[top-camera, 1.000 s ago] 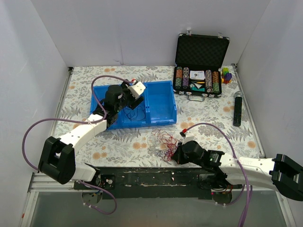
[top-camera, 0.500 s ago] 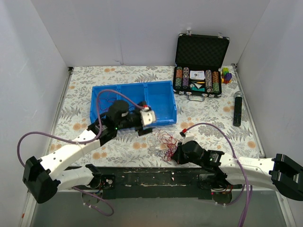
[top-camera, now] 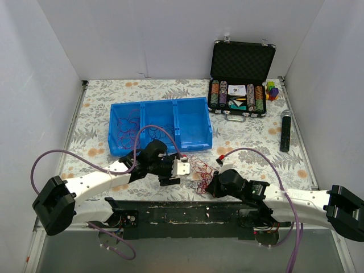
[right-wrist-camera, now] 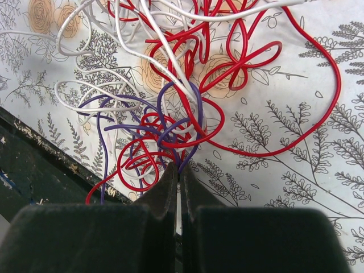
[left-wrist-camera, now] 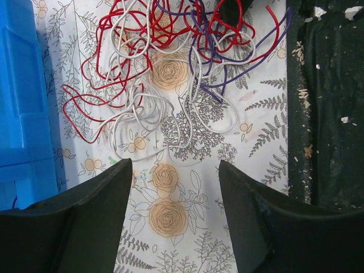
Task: Untangle the cables
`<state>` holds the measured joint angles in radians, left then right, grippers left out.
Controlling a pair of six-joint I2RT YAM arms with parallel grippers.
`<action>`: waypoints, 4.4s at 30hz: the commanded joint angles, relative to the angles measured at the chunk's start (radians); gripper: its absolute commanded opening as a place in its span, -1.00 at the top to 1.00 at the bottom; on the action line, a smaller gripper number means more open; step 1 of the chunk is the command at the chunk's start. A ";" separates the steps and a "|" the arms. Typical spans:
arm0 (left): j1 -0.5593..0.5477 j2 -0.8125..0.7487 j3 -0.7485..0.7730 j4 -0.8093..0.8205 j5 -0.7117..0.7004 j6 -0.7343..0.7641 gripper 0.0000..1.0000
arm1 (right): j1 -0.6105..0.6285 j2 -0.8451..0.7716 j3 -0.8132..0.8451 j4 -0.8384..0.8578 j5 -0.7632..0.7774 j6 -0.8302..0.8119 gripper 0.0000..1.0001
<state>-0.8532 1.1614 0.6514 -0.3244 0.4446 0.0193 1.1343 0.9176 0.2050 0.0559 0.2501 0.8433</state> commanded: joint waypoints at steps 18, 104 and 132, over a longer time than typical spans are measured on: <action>-0.041 0.095 -0.039 0.176 -0.064 0.119 0.93 | 0.004 -0.010 -0.033 -0.117 0.000 0.004 0.97; -0.021 0.494 1.303 1.142 -0.333 0.690 1.00 | 0.004 0.072 -0.033 -0.120 -0.035 0.007 0.97; 0.065 0.462 0.982 1.282 -0.423 0.547 1.00 | 0.004 0.058 -0.035 -0.125 -0.022 0.013 0.97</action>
<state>-0.7902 1.6764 1.6264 0.9184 0.0376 0.5716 1.1343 0.9508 0.2054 0.0788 0.2218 0.8684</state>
